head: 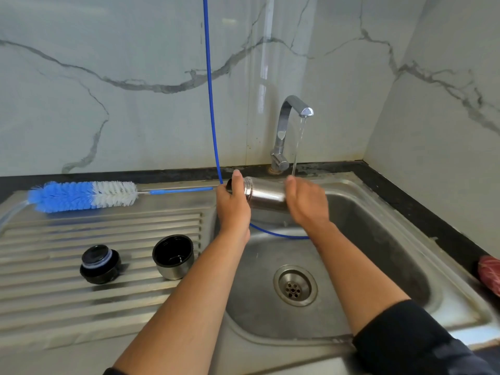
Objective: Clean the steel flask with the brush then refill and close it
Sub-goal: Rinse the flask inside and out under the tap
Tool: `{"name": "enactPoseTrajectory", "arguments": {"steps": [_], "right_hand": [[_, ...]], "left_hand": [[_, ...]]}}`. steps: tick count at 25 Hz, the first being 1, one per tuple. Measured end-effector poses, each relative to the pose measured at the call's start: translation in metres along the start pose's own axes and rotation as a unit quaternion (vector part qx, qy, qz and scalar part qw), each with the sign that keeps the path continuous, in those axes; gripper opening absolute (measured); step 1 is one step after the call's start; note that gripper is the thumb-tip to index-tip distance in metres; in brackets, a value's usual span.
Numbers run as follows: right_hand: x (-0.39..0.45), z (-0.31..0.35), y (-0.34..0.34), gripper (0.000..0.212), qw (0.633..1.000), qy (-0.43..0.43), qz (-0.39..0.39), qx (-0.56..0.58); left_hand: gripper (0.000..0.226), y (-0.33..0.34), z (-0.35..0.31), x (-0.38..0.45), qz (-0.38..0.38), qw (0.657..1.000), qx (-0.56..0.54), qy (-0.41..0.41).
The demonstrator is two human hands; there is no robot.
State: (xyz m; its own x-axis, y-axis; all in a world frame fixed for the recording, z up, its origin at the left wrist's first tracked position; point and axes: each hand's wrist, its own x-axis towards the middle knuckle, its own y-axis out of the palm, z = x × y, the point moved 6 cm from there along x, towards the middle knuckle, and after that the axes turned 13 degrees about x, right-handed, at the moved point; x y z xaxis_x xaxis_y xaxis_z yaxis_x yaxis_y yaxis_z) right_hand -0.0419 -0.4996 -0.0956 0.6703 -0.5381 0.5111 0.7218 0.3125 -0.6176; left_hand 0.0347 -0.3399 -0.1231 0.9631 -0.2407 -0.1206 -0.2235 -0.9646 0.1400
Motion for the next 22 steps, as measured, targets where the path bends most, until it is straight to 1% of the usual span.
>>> {"name": "enactPoseTrajectory", "arguments": {"steps": [1,2,3,5,6,7,8,9,10,11,12,13,14,15,16,17,18,19,20,22], "right_hand": [[-0.002,-0.017,-0.007,0.064,0.999,0.044,-0.013,-0.023],[-0.003,-0.02,-0.009,0.066,0.997,0.052,-0.025,-0.045],[-0.002,-0.006,-0.004,0.064,0.998,0.025,-0.025,-0.043],[-0.003,0.039,0.012,0.054,0.997,-0.075,-0.006,-0.016],[-0.005,0.055,0.016,0.052,0.994,-0.105,0.007,-0.007],[-0.004,0.056,0.018,0.053,0.994,-0.106,0.019,-0.012],[-0.001,0.045,0.015,0.054,0.996,-0.08,0.03,-0.023],[0.003,0.023,0.009,0.054,0.999,-0.019,0.034,-0.028],[0.004,-0.003,0.001,0.052,0.997,0.075,0.031,-0.017],[0.003,-0.027,-0.006,0.049,0.985,0.169,0.02,0.023],[0.0,-0.044,-0.01,0.044,0.965,0.246,0.007,0.092],[-0.002,-0.055,-0.009,0.039,0.937,0.298,-0.01,0.181],[-0.003,-0.058,-0.006,0.034,0.908,0.327,-0.025,0.259],[-0.004,-0.058,-0.005,0.031,0.891,0.337,-0.041,0.301],[-0.003,-0.056,-0.006,0.027,0.888,0.327,-0.07,0.315],[-0.002,-0.054,-0.011,0.023,0.896,0.299,-0.109,0.31],[0.0,-0.051,-0.018,0.019,0.906,0.259,-0.149,0.299],[0.001,-0.047,-0.024,0.016,0.915,0.219,-0.179,0.289],[0.001,-0.042,-0.029,0.014,0.921,0.187,-0.194,0.282],[0.001,-0.039,-0.029,0.017,0.932,0.17,-0.173,0.27]], "left_hand": [[0.039,-0.002,0.001,0.001,-0.003,1.0,0.001,0.0],[0.042,-0.001,0.001,0.0,-0.001,1.0,0.004,-0.001],[0.048,0.002,0.0,-0.002,0.004,1.0,0.01,0.0],[0.058,0.007,0.0,-0.006,0.011,1.0,0.016,0.001],[0.057,0.007,-0.002,-0.007,0.011,1.0,0.017,0.003],[0.052,0.006,-0.002,-0.005,0.008,1.0,0.019,0.003],[0.045,0.003,-0.002,-0.003,0.003,1.0,0.021,0.005],[0.038,-0.001,-0.002,0.0,-0.002,1.0,0.019,0.008],[0.032,-0.003,-0.001,0.003,-0.006,1.0,0.015,0.007],[0.027,-0.005,-0.002,0.005,-0.005,1.0,0.008,0.009],[0.024,-0.005,-0.003,0.007,0.002,1.0,-0.001,0.011],[0.021,-0.003,-0.005,0.007,0.012,1.0,-0.012,0.012],[0.019,-0.002,-0.006,0.006,0.022,1.0,-0.019,0.011],[0.019,0.0,-0.006,0.005,0.03,0.999,-0.013,0.008],[0.024,0.001,-0.004,0.006,0.037,0.999,0.001,-0.001],[0.034,0.001,-0.001,0.006,0.041,0.999,0.011,-0.015],[0.044,0.001,0.004,0.006,0.042,0.998,0.009,-0.035],[0.05,0.001,0.007,0.007,0.042,0.998,-0.003,-0.055],[0.05,0.0,0.008,0.006,0.04,0.997,-0.019,-0.064],[0.044,-0.001,0.006,0.007,0.031,0.997,-0.029,-0.059]]}}
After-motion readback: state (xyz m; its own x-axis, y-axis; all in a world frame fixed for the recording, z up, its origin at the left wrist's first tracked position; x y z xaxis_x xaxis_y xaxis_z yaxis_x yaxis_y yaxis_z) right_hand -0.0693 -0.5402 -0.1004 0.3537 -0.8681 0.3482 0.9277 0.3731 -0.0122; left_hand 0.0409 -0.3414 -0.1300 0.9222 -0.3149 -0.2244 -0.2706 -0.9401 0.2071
